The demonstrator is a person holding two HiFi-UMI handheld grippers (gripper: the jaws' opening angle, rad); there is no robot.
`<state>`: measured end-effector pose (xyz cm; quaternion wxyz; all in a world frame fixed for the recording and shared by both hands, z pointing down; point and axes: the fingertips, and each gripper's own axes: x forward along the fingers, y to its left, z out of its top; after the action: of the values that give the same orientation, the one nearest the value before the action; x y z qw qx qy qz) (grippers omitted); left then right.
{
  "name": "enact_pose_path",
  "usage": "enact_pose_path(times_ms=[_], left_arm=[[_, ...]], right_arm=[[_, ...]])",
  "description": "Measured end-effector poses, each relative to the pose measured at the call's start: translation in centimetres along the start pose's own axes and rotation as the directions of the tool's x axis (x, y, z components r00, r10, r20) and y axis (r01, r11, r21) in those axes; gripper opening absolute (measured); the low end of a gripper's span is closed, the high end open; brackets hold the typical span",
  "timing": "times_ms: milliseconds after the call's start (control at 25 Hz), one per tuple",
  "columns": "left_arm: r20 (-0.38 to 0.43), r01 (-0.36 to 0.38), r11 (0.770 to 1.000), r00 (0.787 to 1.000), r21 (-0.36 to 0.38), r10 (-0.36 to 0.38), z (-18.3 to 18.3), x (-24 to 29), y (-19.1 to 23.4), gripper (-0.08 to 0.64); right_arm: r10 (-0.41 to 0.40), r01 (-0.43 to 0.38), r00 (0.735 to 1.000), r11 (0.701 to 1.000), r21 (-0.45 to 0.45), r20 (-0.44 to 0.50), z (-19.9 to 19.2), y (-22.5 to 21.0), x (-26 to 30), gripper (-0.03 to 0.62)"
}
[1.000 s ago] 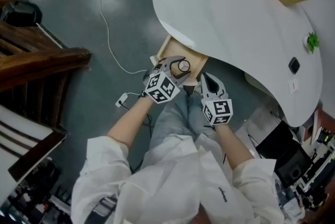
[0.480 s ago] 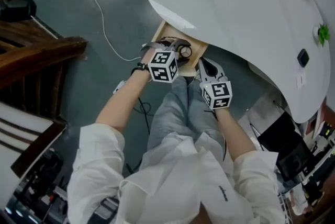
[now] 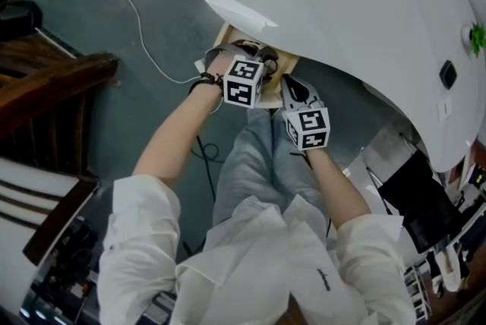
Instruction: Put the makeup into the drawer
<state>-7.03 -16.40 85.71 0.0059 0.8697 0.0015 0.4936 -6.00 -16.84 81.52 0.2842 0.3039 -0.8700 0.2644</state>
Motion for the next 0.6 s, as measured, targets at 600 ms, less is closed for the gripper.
enact_pose_path(times_ms=[600], left_arm=[[-0.043, 0.110, 0.991, 0.993, 0.080, -0.107, -2.3, 6.3, -1.1, 0.244]], right_arm=[[-0.035, 0.034, 0.999, 0.998, 0.043, 0.031, -0.7, -0.7, 1.1, 0.017]])
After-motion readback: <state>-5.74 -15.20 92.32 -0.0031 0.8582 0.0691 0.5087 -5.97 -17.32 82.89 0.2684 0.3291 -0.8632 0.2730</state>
